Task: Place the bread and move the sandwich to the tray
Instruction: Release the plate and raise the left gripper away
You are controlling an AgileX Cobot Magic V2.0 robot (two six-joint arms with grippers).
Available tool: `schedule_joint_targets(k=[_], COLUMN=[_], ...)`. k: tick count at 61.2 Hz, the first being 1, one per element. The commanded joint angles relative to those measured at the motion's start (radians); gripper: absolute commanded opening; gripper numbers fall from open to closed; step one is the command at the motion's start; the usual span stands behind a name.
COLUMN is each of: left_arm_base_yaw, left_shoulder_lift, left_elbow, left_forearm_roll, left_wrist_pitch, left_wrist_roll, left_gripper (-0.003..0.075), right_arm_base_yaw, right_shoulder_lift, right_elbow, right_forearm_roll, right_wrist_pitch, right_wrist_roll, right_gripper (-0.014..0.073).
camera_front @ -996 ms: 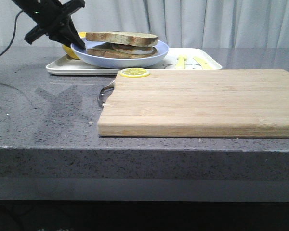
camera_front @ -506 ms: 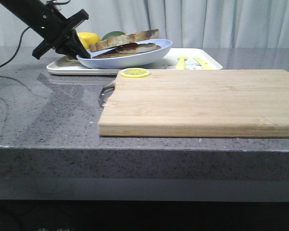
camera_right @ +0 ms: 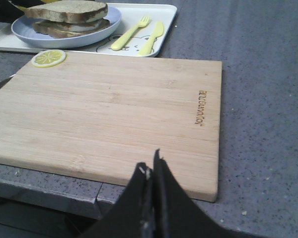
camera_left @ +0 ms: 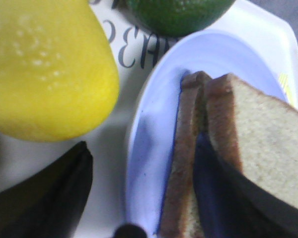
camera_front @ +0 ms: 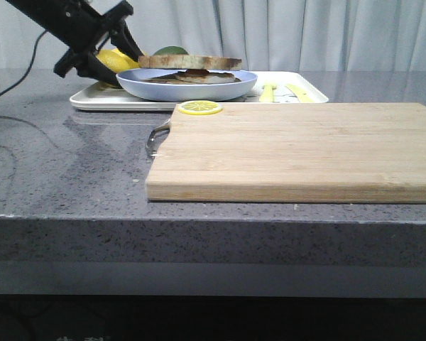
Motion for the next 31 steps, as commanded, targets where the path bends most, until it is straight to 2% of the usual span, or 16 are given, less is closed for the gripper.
schedule_joint_targets(k=[1,6,11,23,31], left_arm_base_yaw=[0.012,0.018,0.027,0.048,0.051], left_shoulder_lift=[-0.077,-0.077,-0.077,-0.116,-0.17], left_elbow=[-0.083,-0.125,-0.172,-0.206,-0.206], left_forearm_roll=[-0.114,-0.139,-0.143,-0.211,-0.236], left_wrist_pitch=[0.001,0.001,0.001,0.001,0.001], left_wrist_roll=[0.008,0.004,-0.029,-0.041,-0.037], left_gripper=[0.0402,0.0358,0.0282,-0.0022,-0.002], right_arm_base_yaw=[-0.005,-0.005,-0.005,-0.005,-0.005], right_shoulder_lift=[0.01,0.01,0.01,0.01,0.01], right_elbow=[-0.024,-0.024,-0.024,-0.024,-0.024], right_forearm_roll=[-0.002,-0.002,-0.002,-0.002,-0.002], right_wrist_pitch=[-0.083,-0.083,-0.083,-0.083,-0.083], right_wrist_roll=[-0.002,-0.002,-0.002,-0.002,-0.002], right_gripper=[-0.0062,-0.0062,-0.0062,-0.0062,-0.0062])
